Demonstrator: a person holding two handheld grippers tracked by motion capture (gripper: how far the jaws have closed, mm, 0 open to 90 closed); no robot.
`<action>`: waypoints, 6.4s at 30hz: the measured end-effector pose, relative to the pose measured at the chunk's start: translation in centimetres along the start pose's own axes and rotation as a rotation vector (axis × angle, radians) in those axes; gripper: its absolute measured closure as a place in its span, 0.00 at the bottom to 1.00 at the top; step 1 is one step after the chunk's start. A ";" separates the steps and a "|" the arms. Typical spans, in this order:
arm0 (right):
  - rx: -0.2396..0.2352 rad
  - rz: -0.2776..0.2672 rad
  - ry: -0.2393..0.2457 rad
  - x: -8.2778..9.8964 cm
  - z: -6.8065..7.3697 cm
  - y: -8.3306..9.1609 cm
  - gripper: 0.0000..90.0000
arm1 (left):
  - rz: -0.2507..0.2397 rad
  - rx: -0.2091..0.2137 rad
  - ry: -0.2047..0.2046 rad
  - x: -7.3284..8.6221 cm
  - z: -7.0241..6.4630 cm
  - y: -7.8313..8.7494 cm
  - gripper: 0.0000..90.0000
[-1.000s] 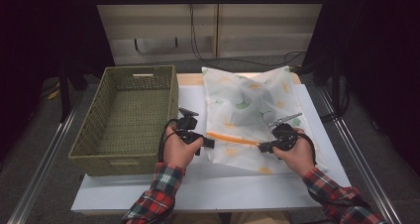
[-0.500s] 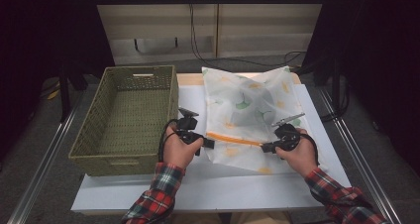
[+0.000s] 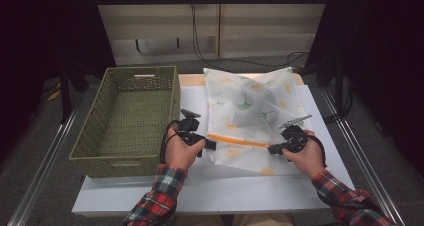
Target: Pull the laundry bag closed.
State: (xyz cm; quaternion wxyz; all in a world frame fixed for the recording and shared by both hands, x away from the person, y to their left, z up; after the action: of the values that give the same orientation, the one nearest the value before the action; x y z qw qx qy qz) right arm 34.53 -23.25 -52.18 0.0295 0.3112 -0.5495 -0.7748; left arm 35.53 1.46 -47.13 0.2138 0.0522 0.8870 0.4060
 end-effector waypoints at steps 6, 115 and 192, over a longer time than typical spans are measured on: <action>0.005 0.001 -0.002 0.1 -0.2 0.0 0.95 | 0.002 -0.005 -0.001 0.0 0.1 0.0 0.99; 0.062 -0.021 -0.107 3.0 -4.1 2.9 0.95 | 0.010 -0.011 -0.007 -0.2 -0.2 0.3 0.99; 0.101 -0.016 -0.149 4.3 -6.1 3.8 0.95 | 0.002 -0.013 -0.010 -0.4 0.0 0.9 0.99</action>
State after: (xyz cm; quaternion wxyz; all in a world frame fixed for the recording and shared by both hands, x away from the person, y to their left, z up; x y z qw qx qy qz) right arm 33.11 -31.47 -52.02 -0.0331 0.2581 -0.5861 -0.7673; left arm 35.85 1.94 -46.30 0.2179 0.0538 0.8833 0.4117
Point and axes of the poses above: each handheld gripper's, and its own axes: y roughly backward along the jaws, x roughly out of its underside, z roughly to its left, the point moved 8 cm from there along -y, roughly forward along the jaws, and after that the axes turned 5 degrees about z, right-handed, at the moved point
